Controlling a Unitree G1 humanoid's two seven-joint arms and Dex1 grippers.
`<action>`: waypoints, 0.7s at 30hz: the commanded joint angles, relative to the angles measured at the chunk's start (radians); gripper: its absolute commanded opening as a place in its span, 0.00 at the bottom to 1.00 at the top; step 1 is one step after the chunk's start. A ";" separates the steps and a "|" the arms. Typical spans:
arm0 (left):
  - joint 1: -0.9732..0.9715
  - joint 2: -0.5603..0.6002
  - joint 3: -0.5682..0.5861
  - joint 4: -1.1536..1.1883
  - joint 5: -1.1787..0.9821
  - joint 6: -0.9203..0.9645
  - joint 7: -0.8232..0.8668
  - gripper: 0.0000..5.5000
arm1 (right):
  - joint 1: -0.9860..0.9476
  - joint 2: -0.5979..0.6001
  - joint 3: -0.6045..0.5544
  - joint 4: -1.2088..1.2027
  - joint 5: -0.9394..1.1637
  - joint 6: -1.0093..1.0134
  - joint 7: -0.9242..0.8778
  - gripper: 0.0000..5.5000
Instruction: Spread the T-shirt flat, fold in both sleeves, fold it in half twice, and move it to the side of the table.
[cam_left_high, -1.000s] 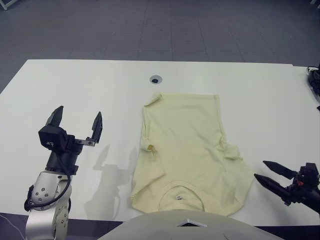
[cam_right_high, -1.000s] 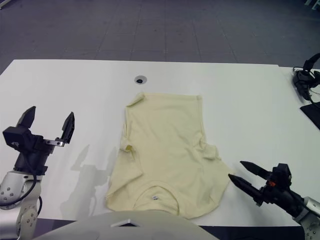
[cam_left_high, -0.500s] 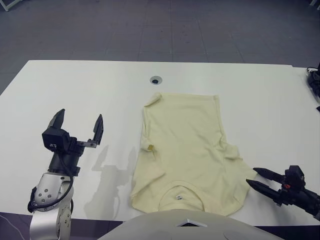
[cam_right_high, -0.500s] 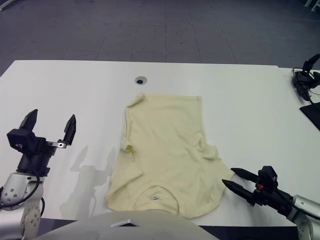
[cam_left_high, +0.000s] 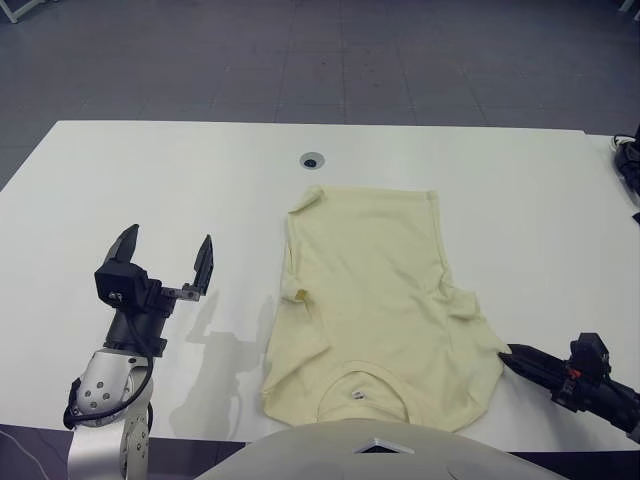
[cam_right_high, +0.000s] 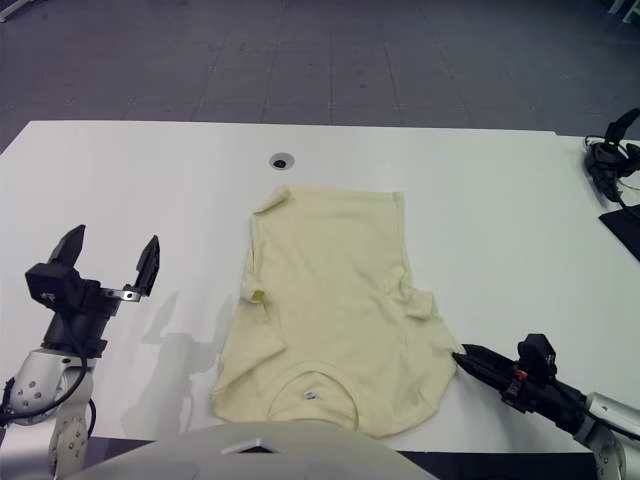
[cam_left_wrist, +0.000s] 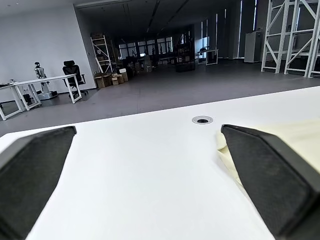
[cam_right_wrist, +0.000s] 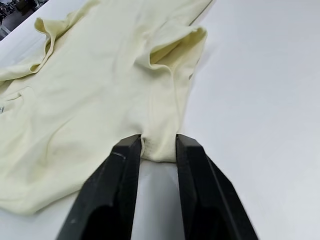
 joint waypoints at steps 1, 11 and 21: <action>0.006 -0.006 -0.009 0.000 0.010 -0.001 -0.012 0.98 | -0.008 0.007 -0.013 0.001 0.011 0.013 -0.006 0.09; 0.006 -0.010 -0.014 0.005 0.020 -0.006 -0.022 0.98 | -0.014 0.016 -0.044 -0.093 0.103 0.064 0.013 0.01; 0.008 -0.011 -0.032 0.006 0.032 -0.012 -0.032 0.98 | -0.011 0.017 -0.007 -0.288 0.101 0.064 -0.003 0.01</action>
